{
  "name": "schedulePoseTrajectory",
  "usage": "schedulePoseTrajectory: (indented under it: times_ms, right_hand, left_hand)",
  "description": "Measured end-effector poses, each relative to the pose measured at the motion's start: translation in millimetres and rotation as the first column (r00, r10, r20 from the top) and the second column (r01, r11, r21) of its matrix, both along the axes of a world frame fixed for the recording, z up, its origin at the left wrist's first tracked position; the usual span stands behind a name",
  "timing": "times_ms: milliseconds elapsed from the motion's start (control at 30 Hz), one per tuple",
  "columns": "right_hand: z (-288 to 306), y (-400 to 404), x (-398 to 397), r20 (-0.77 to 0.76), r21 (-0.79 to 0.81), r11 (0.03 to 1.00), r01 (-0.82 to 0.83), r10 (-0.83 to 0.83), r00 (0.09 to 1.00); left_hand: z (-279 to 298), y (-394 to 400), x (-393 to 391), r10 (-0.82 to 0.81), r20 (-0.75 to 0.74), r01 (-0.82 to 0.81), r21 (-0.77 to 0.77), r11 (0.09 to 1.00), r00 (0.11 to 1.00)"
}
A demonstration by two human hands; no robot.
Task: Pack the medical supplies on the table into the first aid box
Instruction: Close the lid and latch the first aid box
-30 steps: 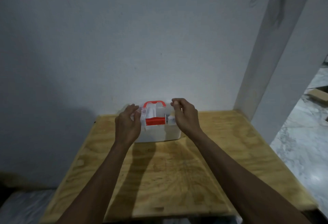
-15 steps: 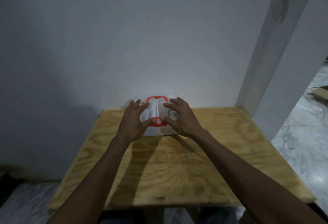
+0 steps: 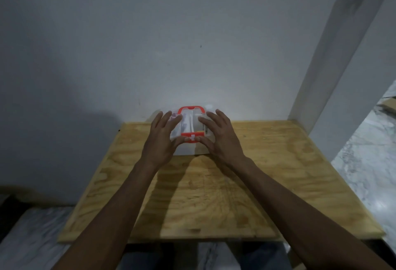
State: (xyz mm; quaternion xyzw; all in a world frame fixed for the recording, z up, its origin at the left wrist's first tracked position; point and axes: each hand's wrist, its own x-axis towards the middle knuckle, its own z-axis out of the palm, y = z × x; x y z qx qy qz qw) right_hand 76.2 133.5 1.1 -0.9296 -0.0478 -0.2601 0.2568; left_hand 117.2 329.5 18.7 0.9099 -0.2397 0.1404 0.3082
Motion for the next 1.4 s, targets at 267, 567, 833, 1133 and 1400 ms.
schedulePoseTrajectory:
  times_ms: [267, 567, 833, 1133, 1400]
  right_hand:
    - [1, 0, 2, -0.023, -0.017, 1.000, 0.014, -0.015, 1.000]
    - [4, 1, 12, -0.139, 0.155, 0.986, 0.059, -0.038, 0.990]
    - [5, -4, 41, -0.154, 0.157, 0.986, 0.058, -0.034, 0.987]
    - [10, -11, 57, -0.152, 0.160, 0.987, 0.017, 0.008, 0.988]
    - [7, -9, 61, -0.162, 0.139, 0.990, 0.033, -0.010, 0.987]
  left_hand:
    - [-5, 2, 3, -0.009, 0.013, 0.009, 0.000, 1.000, 1.000]
    - [0, 5, 15, -0.015, -0.064, 0.011, -0.073, 0.997, 0.998]
    - [3, 2, 39, -0.030, -0.074, 0.024, -0.084, 0.996, 0.997]
    - [-2, -1, 60, -0.027, -0.066, 0.023, -0.061, 0.998, 0.997]
    - [1, -3, 58, -0.017, -0.090, 0.011, -0.072, 0.997, 0.996]
